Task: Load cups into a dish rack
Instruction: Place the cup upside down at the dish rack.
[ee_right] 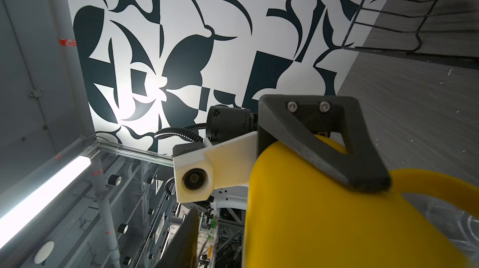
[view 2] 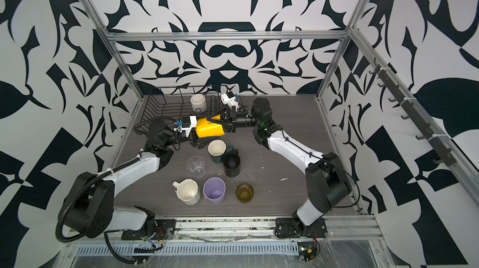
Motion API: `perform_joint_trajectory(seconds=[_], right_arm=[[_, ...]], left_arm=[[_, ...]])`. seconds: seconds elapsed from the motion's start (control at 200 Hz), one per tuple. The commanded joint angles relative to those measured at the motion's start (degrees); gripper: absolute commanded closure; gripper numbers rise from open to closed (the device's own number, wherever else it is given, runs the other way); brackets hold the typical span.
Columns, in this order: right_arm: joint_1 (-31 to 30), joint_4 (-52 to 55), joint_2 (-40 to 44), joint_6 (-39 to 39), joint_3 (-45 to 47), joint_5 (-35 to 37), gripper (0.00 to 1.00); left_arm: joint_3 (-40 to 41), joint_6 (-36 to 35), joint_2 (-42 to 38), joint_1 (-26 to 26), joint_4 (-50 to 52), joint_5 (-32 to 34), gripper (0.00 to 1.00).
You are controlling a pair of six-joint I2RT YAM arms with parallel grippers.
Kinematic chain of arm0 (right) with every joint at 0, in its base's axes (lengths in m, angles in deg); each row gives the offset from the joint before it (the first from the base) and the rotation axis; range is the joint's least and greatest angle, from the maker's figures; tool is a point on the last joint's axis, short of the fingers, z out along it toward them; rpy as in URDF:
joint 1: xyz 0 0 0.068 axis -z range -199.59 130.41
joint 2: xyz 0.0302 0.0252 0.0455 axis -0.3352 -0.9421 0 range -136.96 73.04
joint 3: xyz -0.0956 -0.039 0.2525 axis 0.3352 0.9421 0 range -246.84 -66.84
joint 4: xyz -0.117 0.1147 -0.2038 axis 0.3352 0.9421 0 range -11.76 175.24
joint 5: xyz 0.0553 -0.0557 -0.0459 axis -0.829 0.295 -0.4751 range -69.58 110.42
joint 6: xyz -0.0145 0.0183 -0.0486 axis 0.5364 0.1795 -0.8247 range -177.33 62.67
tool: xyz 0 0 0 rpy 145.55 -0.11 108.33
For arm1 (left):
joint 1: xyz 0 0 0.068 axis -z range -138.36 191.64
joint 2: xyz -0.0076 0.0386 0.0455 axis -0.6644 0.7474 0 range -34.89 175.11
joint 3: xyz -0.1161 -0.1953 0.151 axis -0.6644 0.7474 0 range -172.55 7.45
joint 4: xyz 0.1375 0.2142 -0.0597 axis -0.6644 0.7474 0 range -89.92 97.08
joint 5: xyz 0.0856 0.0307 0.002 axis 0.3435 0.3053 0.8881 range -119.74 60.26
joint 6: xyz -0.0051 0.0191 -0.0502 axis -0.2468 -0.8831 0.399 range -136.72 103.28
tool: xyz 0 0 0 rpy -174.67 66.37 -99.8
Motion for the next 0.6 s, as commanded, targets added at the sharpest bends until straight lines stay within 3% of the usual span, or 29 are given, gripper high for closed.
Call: perform_joint_trajectory(seconds=[0.0,0.16,0.305,0.485,0.595], right_arm=[[0.73,8.51,4.44,-9.3,-3.41,1.34,0.58],[4.45,30.02,8.92,-24.49,-5.17,5.98,0.54],[9.19,49.77,13.99,-39.82,-7.58,15.07,0.51],[13.38,60.1,19.58,-48.53,-7.34,26.07,0.38],[13.83,61.55,21.98,-50.91,-5.96,30.42,0.3]], left_arm=[[-1.62,-0.65,-2.25,0.12,-1.54,1.01,1.0],[-2.64,-0.47,-3.53,0.11,2.54,5.91,1.0],[-6.85,-0.5,-5.58,0.08,15.26,15.75,1.0],[-12.91,-1.68,-5.63,0.05,29.29,26.81,1.0],[-16.12,-6.96,-5.68,-0.03,36.77,27.96,1.0]])
